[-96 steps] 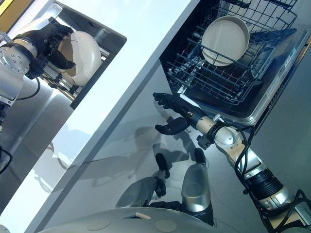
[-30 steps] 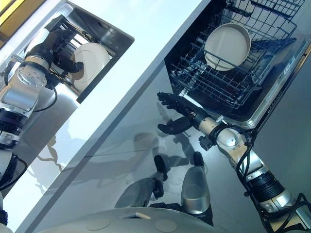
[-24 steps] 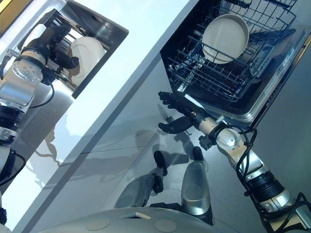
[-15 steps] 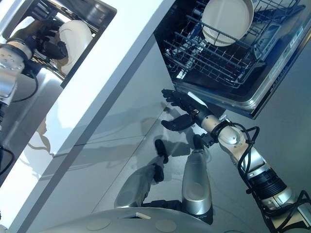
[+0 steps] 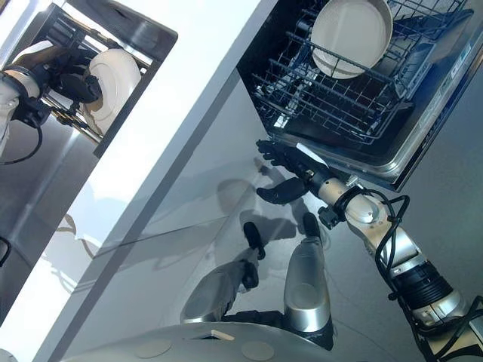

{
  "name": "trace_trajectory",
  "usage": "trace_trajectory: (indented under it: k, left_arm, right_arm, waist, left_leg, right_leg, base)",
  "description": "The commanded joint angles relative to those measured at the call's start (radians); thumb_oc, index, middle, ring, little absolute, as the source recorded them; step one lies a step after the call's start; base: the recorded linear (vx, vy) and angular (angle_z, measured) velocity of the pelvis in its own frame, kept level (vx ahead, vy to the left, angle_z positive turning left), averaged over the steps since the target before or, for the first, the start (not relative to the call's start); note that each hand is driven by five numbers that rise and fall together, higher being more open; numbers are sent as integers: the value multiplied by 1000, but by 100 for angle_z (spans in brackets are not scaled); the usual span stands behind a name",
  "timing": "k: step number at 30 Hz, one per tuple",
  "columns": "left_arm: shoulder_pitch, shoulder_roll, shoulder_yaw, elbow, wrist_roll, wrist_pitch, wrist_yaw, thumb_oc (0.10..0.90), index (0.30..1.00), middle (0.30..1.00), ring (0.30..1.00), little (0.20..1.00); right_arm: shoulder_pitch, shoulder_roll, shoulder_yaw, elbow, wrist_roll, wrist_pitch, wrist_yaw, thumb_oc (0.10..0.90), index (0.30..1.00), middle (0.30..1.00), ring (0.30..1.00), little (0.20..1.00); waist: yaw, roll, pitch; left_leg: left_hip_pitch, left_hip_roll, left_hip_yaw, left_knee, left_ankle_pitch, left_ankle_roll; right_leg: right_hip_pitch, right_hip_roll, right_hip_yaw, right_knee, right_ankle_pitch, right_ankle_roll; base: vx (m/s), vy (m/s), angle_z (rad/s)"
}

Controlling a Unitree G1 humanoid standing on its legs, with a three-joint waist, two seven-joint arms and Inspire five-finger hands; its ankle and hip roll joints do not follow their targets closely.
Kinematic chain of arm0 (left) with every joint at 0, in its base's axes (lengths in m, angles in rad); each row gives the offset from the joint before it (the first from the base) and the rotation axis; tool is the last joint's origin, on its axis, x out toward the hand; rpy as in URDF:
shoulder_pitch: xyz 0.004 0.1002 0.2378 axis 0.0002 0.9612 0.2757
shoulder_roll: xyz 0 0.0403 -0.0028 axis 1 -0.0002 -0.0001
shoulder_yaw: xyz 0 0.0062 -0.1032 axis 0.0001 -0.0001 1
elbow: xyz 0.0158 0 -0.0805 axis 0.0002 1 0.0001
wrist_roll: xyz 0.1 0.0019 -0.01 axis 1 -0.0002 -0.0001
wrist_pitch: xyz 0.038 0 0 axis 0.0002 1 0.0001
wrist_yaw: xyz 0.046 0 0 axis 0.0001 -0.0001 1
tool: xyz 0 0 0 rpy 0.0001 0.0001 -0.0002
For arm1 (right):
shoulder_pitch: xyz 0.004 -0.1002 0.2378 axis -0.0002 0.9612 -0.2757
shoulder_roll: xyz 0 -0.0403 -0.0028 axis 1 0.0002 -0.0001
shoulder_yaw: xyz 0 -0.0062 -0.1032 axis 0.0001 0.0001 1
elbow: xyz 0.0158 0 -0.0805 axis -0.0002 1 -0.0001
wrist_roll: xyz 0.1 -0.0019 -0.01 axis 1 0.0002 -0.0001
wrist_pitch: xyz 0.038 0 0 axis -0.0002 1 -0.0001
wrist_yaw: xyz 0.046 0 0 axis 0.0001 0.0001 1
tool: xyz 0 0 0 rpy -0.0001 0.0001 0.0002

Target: Pick up plates and place into dishwasher.

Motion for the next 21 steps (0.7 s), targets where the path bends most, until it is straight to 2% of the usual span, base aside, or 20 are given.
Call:
trace_trajectory:
  k: [1,2,6,7,8,9,10,11,12,14,17,21]
  left_arm:
    - [228,-258,-162,-95,-235,-54,-351,800,900,900,900,900]
    - [240,-260,-165,-109,-272,-89,-375,800,900,900,900,900]
    - [268,-259,-161,-152,-347,-144,-385,800,900,900,900,900]
    - [272,-258,-160,-166,-361,-161,-383,712,825,825,825,812]
    - [275,-257,-161,-177,-390,-170,-379,709,822,822,822,809]
    - [279,-258,-158,-183,-400,-179,-378,800,900,900,900,900]
    - [284,-255,-155,-192,-426,-194,-373,731,841,841,841,831]
    - [288,-255,-149,-196,-446,-210,-373,515,655,655,655,615]
    - [298,-253,-136,-201,-470,-233,-379,435,587,587,587,535]
    - [311,-253,-126,-211,-488,-244,-380,366,528,528,528,466]
    - [343,-245,-95,-225,-511,-262,-389,347,512,512,512,447]
    - [394,-236,-53,-232,-523,-274,-404,391,549,549,549,491]
  right_arm:
    - [-49,-14,-69,-132,40,-79,31,800,900,900,900,900]
    - [-38,-17,-75,-132,35,-85,43,800,900,900,900,900]
    - [-10,-17,-81,-132,23,-105,58,800,900,900,900,900]
    - [-4,-16,-84,-133,20,-108,60,800,900,900,900,900]
    - [1,-17,-85,-135,21,-110,61,800,900,900,900,900]
    - [5,-17,-88,-134,20,-111,63,800,900,900,900,900]
    - [11,-17,-90,-134,17,-114,66,800,900,900,900,900]
    - [15,-17,-93,-135,15,-113,71,800,900,900,900,900]
    - [26,-16,-101,-133,9,-116,83,800,900,900,900,900]
    - [41,-10,-108,-132,-2,-120,98,800,900,900,900,900]
    - [73,-4,-124,-133,-16,-134,124,800,900,900,900,900]
    - [108,9,-144,-144,-31,-139,150,800,900,900,900,900]
  waist:
    - [-83,-5,30]
    - [-86,-2,25]
    - [-88,-2,13]
    - [-87,-2,8]
    - [-87,-2,4]
    - [-87,-3,-1]
    - [-86,-1,-7]
    - [-85,-1,-12]
    - [-83,1,-23]
    - [-81,2,-33]
    - [-76,2,-55]
    - [-65,-3,-88]
  left_leg:
    - [-56,-99,-12,103,-107,-5]
    - [-51,-99,-10,96,-105,-5]
    - [-32,-100,-7,80,-107,-4]
    - [-26,-100,-6,77,-108,-3]
    - [-22,-101,-5,75,-110,-3]
    - [-18,-102,-5,74,-111,-2]
    - [-11,-103,-7,69,-111,-2]
    - [-7,-103,-7,67,-111,-2]
    - [2,-105,-8,65,-115,-2]
    - [12,-106,-7,61,-116,-2]
    - [31,-107,-7,53,-120,-1]
    - [56,-109,-12,42,-124,1]
  right_leg:
    - [-55,78,-48,10,8,-1]
    - [-52,79,-45,8,8,-2]
    - [-34,80,-40,-3,7,0]
    - [-29,79,-42,-5,6,0]
    - [-24,78,-44,-7,6,1]
    - [-20,77,-46,-9,5,1]
    - [-13,77,-46,-12,5,1]
    - [-8,76,-48,-14,4,1]
    - [2,72,-53,-18,2,3]
    - [12,67,-59,-23,2,4]
    - [31,62,-68,-33,4,8]
    - [57,57,-80,-44,5,11]
  base:
    - [6,83,-1]
    - [0,58,1]
    - [-2,24,0]
    - [0,0,0]
    - [0,0,0]
    - [0,26,3]
    - [1,31,6]
    - [4,43,9]
    - [5,38,9]
    - [14,35,6]
    - [5,10,1]
    - [0,0,0]
